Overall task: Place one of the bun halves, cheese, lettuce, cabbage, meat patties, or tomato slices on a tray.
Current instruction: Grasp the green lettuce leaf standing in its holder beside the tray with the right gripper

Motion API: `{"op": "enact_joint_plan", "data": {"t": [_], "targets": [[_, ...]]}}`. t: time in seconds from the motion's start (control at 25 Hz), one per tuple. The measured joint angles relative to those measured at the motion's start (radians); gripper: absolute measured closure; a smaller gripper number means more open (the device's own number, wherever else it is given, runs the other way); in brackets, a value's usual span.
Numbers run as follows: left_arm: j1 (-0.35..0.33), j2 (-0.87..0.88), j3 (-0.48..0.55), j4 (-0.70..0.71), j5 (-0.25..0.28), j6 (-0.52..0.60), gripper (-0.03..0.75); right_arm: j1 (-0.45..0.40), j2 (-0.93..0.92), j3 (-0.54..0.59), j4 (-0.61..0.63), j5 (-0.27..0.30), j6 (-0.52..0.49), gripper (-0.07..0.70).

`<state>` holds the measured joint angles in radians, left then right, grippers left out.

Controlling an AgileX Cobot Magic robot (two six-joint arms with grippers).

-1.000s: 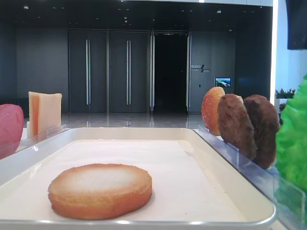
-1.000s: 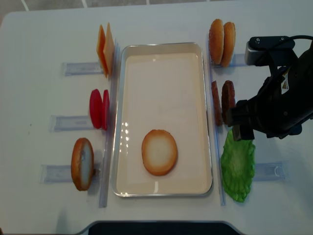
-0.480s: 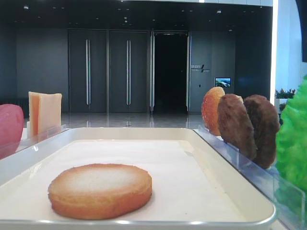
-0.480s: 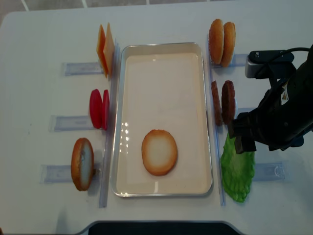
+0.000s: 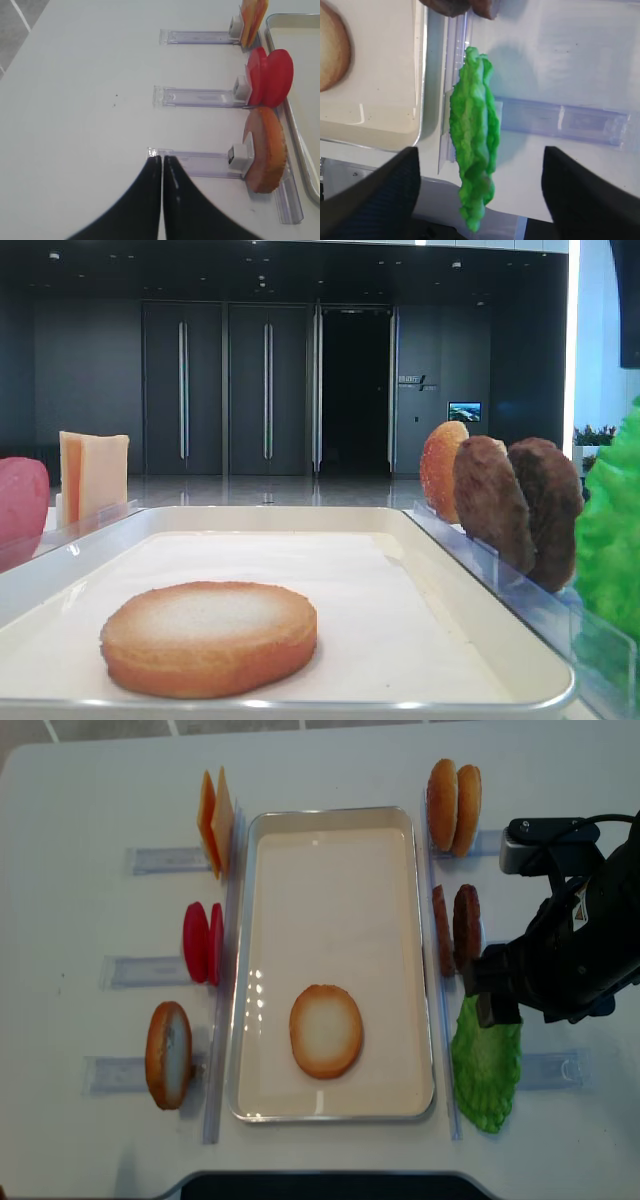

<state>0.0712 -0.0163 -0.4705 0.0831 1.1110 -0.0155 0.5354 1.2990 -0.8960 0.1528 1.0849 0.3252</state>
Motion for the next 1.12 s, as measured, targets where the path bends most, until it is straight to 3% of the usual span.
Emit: {"op": "enact_joint_plan", "data": {"t": [0.52,0.88,1.12], "targets": [[0.000,0.000,0.000,0.000,0.000,0.000,0.716,0.000,0.023,0.000,0.020,0.001,0.001,0.309],[0.000,0.000,0.000,0.000,0.000,0.000,0.716,0.000,0.052,0.000,0.020,0.013,0.001,0.566],[0.000,0.000,0.000,0.000,0.000,0.000,0.716,0.000,0.051,0.000,0.020,0.019,0.002,0.569]]}}
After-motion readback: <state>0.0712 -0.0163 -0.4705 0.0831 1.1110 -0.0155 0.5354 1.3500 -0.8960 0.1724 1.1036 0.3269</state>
